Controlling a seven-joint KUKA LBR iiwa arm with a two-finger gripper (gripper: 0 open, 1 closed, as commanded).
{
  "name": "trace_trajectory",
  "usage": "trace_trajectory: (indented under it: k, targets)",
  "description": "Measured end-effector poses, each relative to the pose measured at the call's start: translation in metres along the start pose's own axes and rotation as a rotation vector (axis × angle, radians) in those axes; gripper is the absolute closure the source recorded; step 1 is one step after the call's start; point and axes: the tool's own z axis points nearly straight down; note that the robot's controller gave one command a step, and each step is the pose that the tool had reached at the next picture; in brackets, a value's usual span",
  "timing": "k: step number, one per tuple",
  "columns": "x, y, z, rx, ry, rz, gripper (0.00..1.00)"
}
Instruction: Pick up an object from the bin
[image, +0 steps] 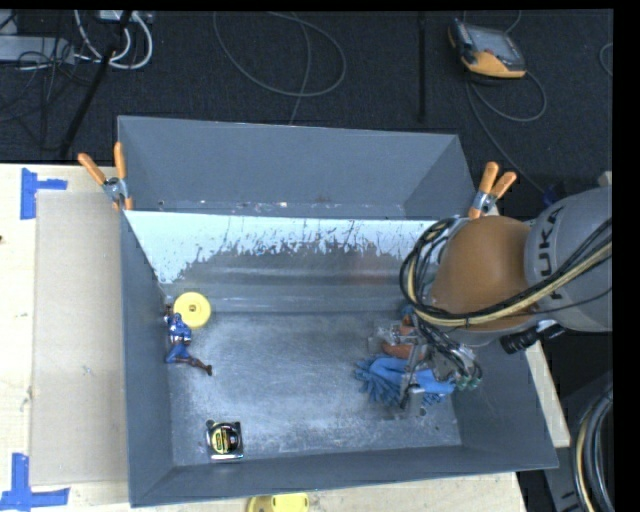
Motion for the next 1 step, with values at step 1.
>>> trace_trajectory:
  k: [1]
  targets:
    - [0.0286,-0.0136,0.0043,0.005,0.003,0.109,0.00]
